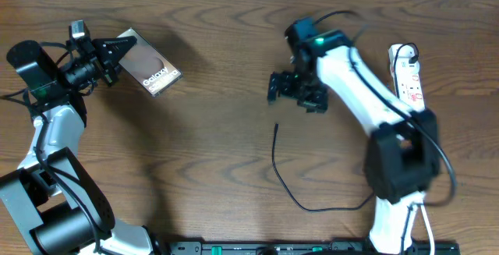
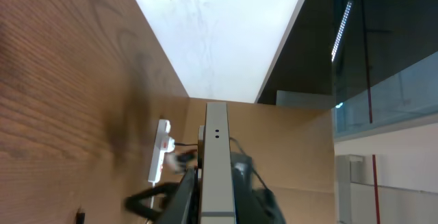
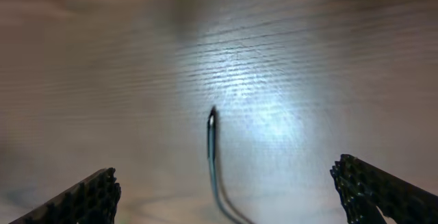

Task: Plug charger to phone and switch on socket
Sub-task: 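Move the right gripper over the black cable's USB-C end, then lower the open right gripper around the USB-C connector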

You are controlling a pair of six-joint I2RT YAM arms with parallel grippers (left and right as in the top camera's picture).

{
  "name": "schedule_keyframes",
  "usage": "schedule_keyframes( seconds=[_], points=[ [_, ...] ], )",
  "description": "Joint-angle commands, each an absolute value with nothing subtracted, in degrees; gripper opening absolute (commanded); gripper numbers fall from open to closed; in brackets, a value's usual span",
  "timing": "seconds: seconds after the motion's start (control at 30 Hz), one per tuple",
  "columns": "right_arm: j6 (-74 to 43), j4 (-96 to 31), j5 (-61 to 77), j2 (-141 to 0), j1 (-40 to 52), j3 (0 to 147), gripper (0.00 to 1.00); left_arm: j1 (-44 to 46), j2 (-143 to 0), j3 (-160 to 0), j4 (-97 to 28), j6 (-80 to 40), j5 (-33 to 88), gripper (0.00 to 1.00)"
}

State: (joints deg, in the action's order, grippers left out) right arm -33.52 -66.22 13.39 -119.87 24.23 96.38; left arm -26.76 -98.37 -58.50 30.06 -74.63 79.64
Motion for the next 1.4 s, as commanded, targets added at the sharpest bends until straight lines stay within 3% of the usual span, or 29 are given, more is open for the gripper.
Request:
schedule_keyframes(
  seconds=[0.0,1.37],
  points=[
    [-30.96,-66.70,14.94,-123.35,25.85,98.80,0.99,-26.65,-98.48,-58.28,30.57,-72.95,81.67,0.07],
    [-40.25,-64.07,7.86,-126.93,33.78,98.17,0.99,-26.65,-98.48,-58.28,30.55,-71.99,81.69,0.07]
  ],
)
